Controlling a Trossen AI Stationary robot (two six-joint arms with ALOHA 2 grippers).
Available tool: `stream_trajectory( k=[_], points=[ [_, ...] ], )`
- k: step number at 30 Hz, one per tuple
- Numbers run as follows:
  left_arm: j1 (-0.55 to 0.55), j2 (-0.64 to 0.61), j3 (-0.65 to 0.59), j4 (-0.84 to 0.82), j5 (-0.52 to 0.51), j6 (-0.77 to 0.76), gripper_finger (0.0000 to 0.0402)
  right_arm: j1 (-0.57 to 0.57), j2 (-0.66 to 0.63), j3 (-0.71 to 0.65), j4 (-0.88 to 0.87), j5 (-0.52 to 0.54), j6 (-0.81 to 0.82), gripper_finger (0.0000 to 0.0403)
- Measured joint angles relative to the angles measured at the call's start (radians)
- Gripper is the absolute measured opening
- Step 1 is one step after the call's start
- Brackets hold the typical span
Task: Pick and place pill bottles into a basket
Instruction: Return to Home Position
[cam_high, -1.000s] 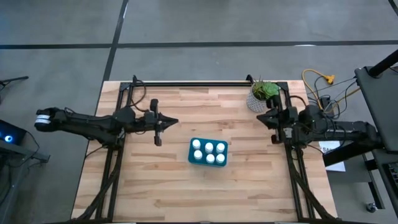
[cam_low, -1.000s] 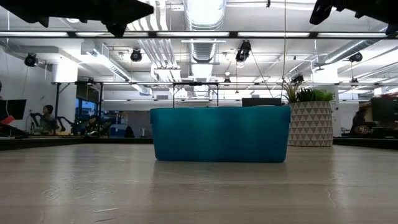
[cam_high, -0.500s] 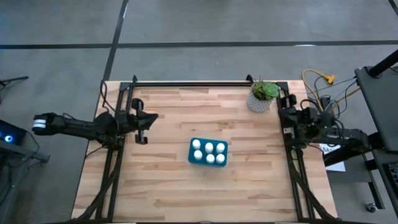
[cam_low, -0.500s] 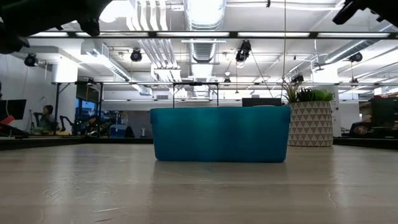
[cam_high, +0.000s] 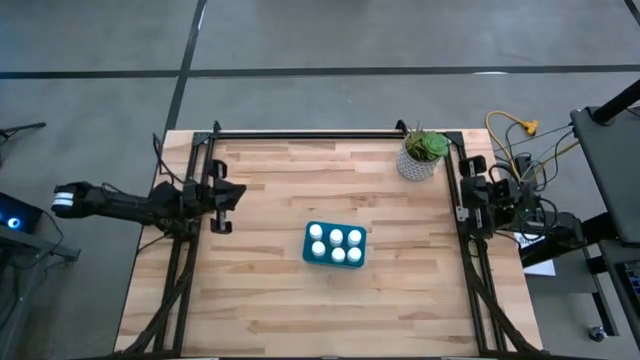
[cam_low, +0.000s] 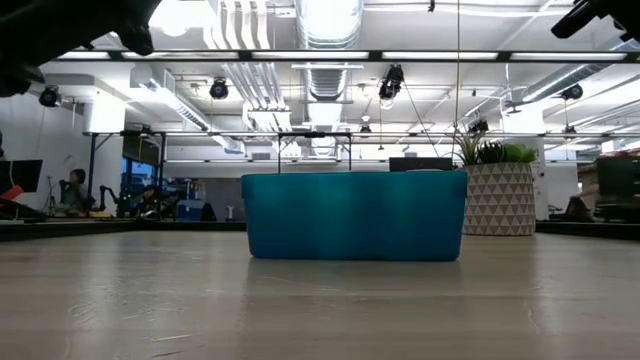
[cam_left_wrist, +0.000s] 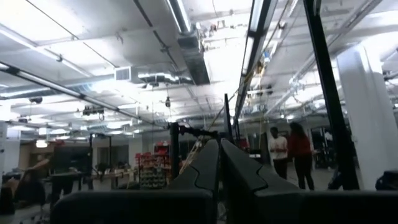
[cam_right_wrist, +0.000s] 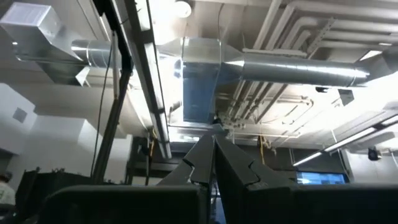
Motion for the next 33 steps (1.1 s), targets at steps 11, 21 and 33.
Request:
stream_trajectory(
  k=[11, 21, 33],
  points=[
    [0.0, -0.197, -0.096, -0.043, 0.003, 0.001, 0.0, 0.0, 0.0, 0.0, -0.001, -0.001, -0.005, 0.0008],
    [0.0, -0.436, -0.095, -0.315, 0.005, 0.007, 0.0, 0.0, 0.0, 0.0, -0.016, -0.001, -0.004, 0.0008],
    [0.0, -0.566, -0.12, -0.352, 0.043, -0.006, 0.0, 0.0, 0.0, 0.0, -0.033, 0.0, -0.016, 0.0008]
  ],
)
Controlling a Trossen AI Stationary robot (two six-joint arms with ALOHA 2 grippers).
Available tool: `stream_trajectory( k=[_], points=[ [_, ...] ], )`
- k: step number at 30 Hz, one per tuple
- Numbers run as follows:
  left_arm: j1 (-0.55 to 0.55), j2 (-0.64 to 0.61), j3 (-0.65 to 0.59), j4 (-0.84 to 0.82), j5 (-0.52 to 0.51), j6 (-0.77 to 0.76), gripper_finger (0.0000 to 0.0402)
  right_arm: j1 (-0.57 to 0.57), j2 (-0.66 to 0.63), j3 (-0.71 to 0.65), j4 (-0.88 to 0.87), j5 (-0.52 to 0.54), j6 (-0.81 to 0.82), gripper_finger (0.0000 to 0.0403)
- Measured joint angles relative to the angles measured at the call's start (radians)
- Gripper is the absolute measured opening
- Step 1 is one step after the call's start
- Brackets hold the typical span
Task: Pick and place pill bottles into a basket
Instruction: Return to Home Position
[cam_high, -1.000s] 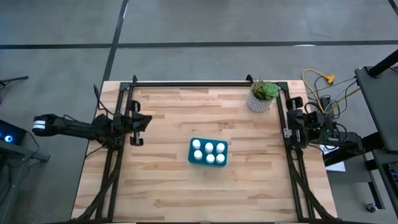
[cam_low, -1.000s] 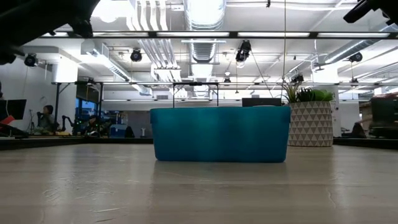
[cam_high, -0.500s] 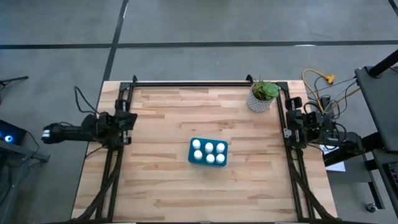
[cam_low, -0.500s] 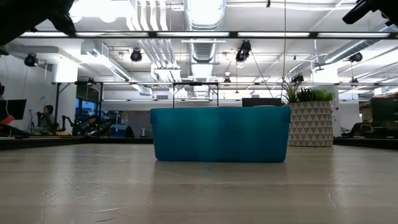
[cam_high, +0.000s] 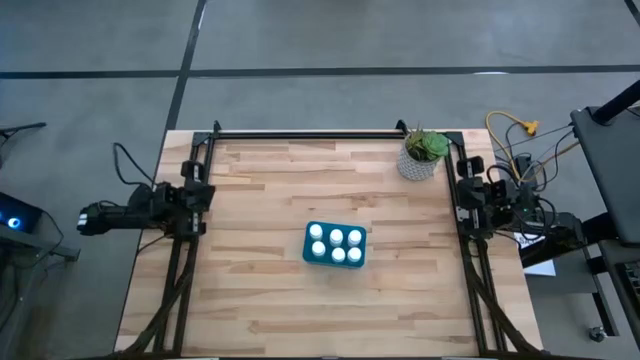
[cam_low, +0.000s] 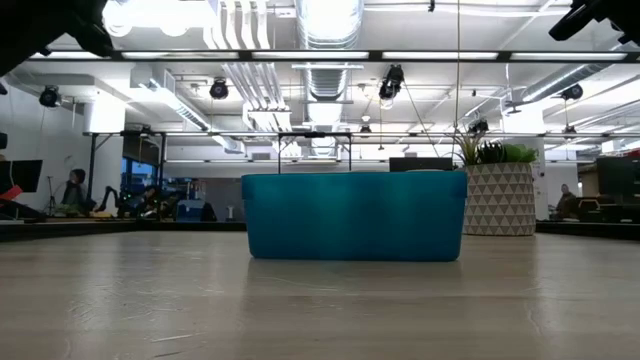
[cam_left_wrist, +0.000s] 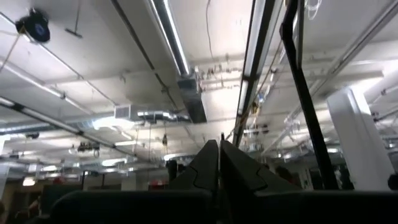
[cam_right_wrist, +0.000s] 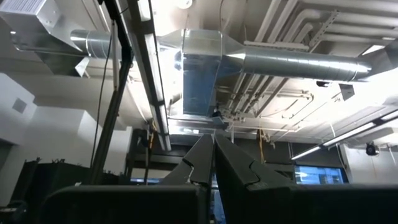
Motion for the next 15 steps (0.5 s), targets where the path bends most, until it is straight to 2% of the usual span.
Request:
stream_trajectory(
  k=[15],
  points=[
    [0.0, -0.004, -0.001, -0.151, 0.011, -0.001, 0.0, 0.0, 0.0, 0.0, -0.178, -0.001, -0.026, 0.0008]
  ],
)
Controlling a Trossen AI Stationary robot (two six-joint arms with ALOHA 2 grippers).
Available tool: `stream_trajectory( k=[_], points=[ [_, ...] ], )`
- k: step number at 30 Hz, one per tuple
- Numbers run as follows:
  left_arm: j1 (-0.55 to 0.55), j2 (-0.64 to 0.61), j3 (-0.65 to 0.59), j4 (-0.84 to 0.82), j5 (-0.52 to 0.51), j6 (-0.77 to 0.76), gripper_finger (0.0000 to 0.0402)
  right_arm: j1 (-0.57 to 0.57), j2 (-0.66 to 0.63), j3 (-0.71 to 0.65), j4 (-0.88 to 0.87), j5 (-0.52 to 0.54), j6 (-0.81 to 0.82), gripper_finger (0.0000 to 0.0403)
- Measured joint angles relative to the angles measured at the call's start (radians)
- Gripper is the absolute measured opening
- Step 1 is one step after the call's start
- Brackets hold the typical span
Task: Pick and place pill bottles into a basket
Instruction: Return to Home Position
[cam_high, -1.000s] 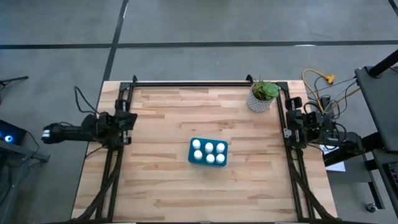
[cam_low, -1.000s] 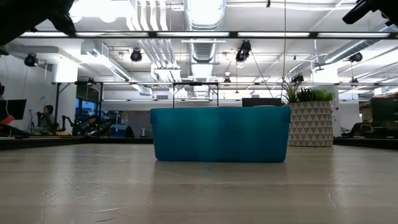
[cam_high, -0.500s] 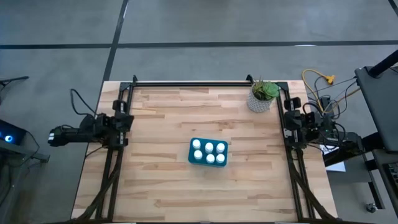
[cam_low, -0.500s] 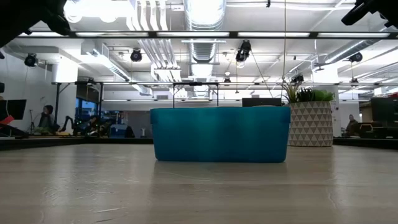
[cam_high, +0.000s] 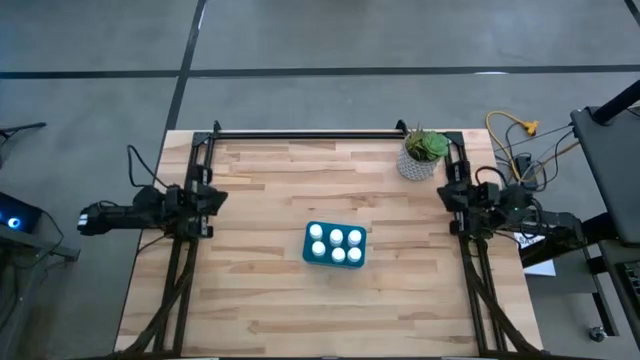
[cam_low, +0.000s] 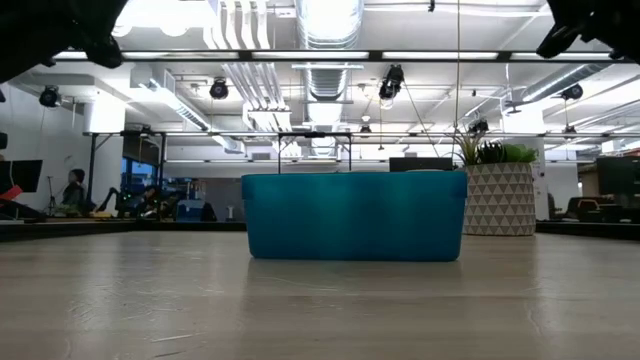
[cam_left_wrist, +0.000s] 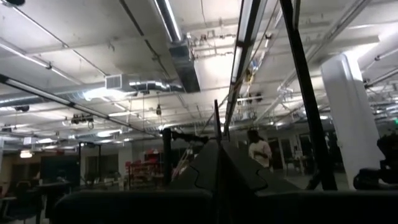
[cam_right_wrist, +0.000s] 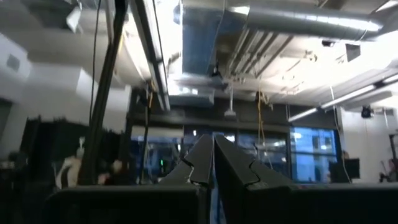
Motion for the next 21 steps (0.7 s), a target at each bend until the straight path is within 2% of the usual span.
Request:
stream_trajectory(
  k=[9, 16, 21],
  points=[
    [0.0, -0.004, -0.001, -0.051, -0.001, 0.0, 0.0, 0.0, 0.0, 0.0, -0.104, 0.024, -0.055, 0.0008],
    [0.0, -0.003, -0.002, -0.091, -0.026, 0.0, 0.0, 0.0, 0.0, 0.0, -0.319, 0.232, -0.094, 0.0008],
    [0.0, -0.003, -0.002, -0.202, -0.085, 0.004, 0.0, 0.0, 0.0, 0.0, -0.359, 0.234, -0.095, 0.0008]
  ],
)
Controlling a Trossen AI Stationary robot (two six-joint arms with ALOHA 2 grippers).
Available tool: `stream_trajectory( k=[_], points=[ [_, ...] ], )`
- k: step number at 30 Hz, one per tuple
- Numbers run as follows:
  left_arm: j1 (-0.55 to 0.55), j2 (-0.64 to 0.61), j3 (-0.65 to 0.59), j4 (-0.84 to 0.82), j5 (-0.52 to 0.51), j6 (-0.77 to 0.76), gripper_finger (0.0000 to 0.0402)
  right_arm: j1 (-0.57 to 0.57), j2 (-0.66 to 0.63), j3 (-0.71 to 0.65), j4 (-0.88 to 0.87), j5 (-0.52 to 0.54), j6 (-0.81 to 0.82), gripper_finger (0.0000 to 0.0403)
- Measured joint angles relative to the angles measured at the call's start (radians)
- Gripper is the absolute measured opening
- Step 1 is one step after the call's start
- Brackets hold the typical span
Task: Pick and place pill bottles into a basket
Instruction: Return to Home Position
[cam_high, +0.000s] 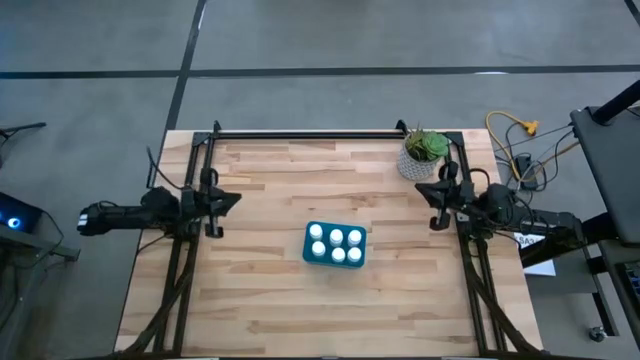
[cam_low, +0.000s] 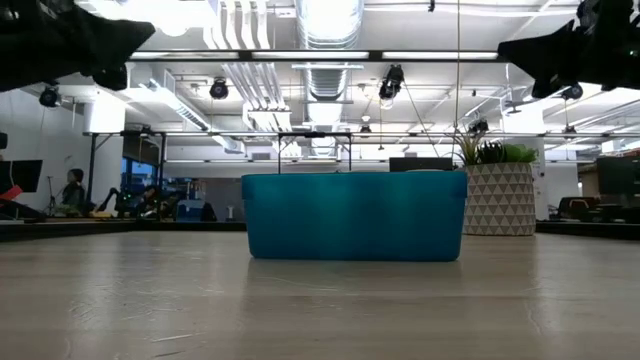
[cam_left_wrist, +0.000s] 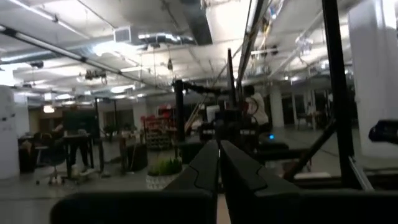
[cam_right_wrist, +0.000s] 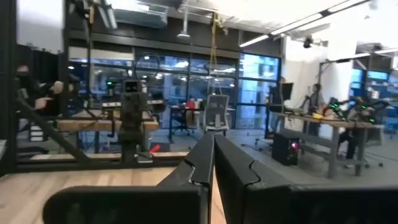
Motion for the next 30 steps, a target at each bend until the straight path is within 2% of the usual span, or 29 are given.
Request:
stream_trajectory(
  k=[6, 22, 30],
  points=[
    [0.0, 0.0, 0.0, -0.091, 0.039, 0.001, 0.0, 0.0, 0.0, 0.0, -0.045, -0.076, -0.018, 0.0008],
    [0.0, 0.0, 0.013, -0.38, 0.045, 0.022, 0.0, 0.0, -0.001, 0.0, -0.211, -0.068, -0.053, 0.0008],
    [0.0, 0.017, 0.029, -0.43, 0.041, 0.022, 0.0, 0.0, 0.001, -0.001, -0.287, -0.068, -0.094, 0.0009]
  ],
)
